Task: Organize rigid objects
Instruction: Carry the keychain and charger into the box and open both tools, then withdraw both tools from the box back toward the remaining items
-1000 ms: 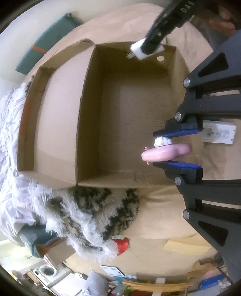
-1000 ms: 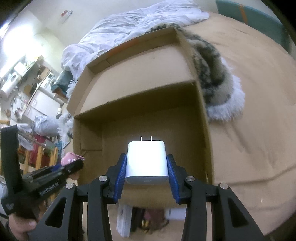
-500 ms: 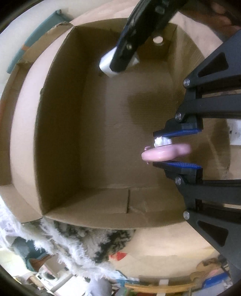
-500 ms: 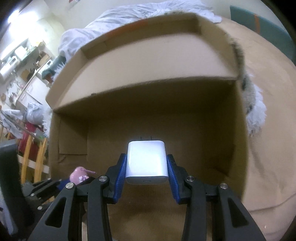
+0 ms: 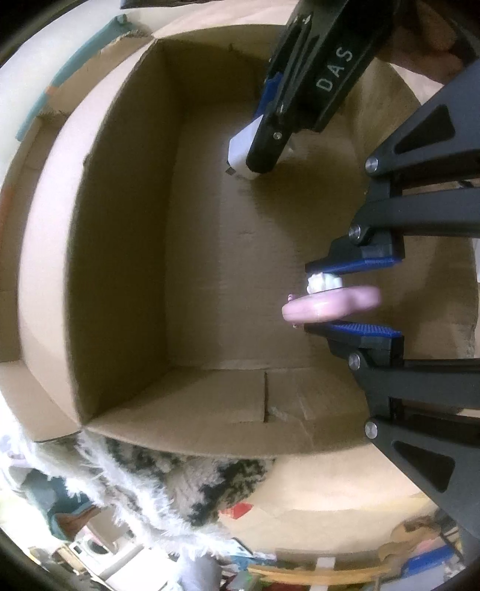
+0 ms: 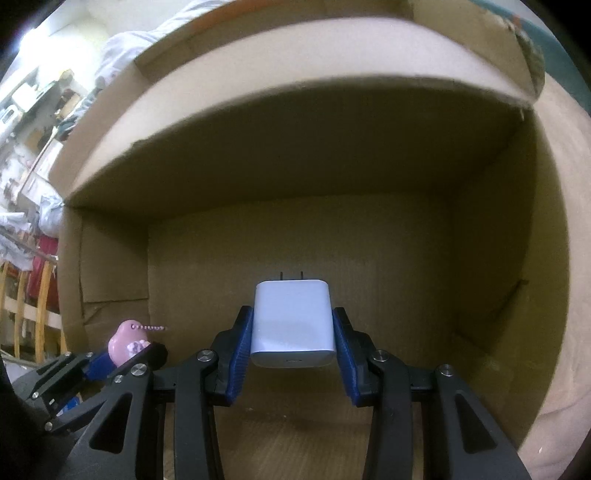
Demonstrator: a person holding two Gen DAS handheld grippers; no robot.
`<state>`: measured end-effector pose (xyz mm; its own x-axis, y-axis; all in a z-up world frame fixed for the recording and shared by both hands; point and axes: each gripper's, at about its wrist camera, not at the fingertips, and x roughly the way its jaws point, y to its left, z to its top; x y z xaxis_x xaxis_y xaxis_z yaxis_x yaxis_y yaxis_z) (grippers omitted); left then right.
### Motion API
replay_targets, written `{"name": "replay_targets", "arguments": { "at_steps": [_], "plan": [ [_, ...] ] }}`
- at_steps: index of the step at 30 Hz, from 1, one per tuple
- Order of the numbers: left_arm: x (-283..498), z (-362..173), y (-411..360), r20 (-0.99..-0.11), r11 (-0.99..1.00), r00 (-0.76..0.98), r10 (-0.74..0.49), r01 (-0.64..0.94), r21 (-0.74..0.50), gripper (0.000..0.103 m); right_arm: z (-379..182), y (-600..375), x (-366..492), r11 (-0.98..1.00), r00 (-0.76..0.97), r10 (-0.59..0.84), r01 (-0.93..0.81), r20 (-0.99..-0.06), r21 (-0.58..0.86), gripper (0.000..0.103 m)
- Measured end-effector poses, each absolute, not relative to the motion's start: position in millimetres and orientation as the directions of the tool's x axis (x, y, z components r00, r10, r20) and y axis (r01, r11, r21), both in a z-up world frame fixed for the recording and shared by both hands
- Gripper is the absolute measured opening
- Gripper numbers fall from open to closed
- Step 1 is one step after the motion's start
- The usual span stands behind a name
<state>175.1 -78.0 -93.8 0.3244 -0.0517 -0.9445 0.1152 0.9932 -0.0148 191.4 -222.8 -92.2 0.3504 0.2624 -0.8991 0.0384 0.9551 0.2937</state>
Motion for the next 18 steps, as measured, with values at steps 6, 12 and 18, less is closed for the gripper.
{"name": "replay_targets", "arguments": {
  "at_steps": [6, 12, 18],
  "plan": [
    [178.0, -100.6, -79.2, -0.951, 0.993, 0.305, -0.05, 0.114, -0.015, 0.021, -95.3, -224.1, 198.0, 0.952, 0.331, 0.263, 0.065, -0.906, 0.3, 0.045],
    [172.8, -104.3, -82.8, -0.955, 0.99, 0.292, -0.049, 0.142, -0.007, 0.028, -87.1, -227.0, 205.2, 0.944, 0.357, 0.279, 0.065, -0.891, 0.322, 0.065],
    [170.9, -100.8, -85.7, -0.953, 0.987, 0.291, -0.079, 0.157, -0.034, 0.054, -80.5, -223.2, 210.3, 0.951, 0.376, 0.256, 0.066, -0.89, 0.301, 0.065]
  ]
}}
